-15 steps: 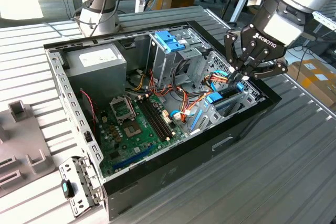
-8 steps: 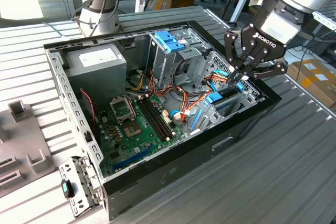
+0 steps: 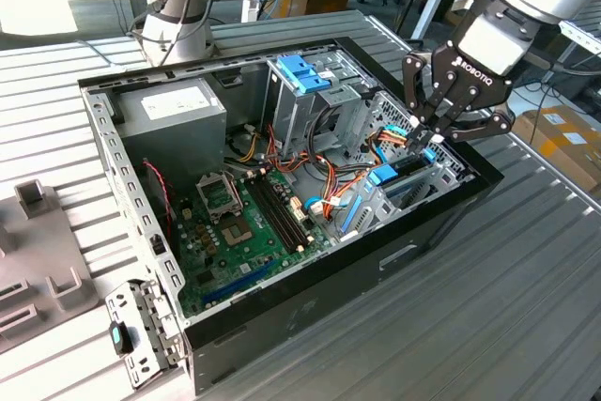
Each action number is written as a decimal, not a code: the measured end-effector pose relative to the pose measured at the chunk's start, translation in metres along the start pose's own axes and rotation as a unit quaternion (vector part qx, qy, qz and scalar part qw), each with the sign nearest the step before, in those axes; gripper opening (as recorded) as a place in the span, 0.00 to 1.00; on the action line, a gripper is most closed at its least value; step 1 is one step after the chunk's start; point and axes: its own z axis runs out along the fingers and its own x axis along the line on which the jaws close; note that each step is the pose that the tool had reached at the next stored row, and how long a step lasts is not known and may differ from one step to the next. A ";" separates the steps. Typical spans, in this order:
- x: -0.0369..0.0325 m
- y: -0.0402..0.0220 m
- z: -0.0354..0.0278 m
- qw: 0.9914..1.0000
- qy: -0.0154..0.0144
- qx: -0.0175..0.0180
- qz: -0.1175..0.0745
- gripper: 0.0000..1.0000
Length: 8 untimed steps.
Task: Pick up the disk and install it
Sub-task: 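Insert the first disk wire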
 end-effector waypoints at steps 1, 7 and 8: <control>0.0000 0.0000 0.0000 1.000 0.000 0.000 0.003 0.17; 0.0001 -0.0002 0.0000 1.000 -0.002 0.002 0.024 0.17; 0.0001 -0.0002 0.0000 1.000 -0.002 0.002 0.027 0.17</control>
